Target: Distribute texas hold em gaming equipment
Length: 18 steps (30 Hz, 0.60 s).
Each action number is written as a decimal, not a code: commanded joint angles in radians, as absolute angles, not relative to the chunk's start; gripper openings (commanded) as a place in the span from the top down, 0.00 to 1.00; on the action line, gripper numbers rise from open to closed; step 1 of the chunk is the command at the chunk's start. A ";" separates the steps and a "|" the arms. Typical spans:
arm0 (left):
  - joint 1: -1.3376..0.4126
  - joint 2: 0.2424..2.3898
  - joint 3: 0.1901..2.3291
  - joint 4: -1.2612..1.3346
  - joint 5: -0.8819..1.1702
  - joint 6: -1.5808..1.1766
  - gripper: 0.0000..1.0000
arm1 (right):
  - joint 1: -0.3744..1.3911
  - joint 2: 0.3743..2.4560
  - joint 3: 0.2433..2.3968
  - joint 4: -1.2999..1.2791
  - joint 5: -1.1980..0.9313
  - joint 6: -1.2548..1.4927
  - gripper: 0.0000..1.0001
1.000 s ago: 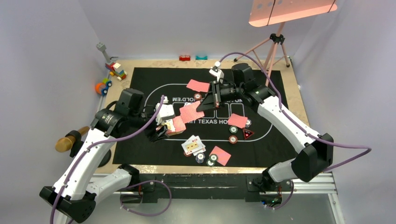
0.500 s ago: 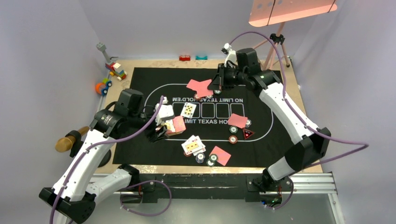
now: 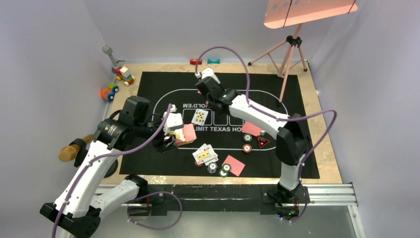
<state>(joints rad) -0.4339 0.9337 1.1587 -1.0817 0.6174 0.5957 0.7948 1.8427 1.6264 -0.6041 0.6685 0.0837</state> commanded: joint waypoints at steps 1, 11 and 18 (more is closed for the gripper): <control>-0.427 0.909 1.158 -1.064 0.661 0.605 1.00 | 0.854 1.911 1.624 -0.458 0.933 -0.063 1.00; -0.426 0.909 1.166 -1.075 0.667 0.607 1.00 | 0.917 2.111 1.636 -0.408 0.943 -0.119 1.00; -0.425 0.913 1.168 -1.073 0.669 0.606 1.00 | 0.943 2.155 1.622 -0.408 0.916 -0.097 1.00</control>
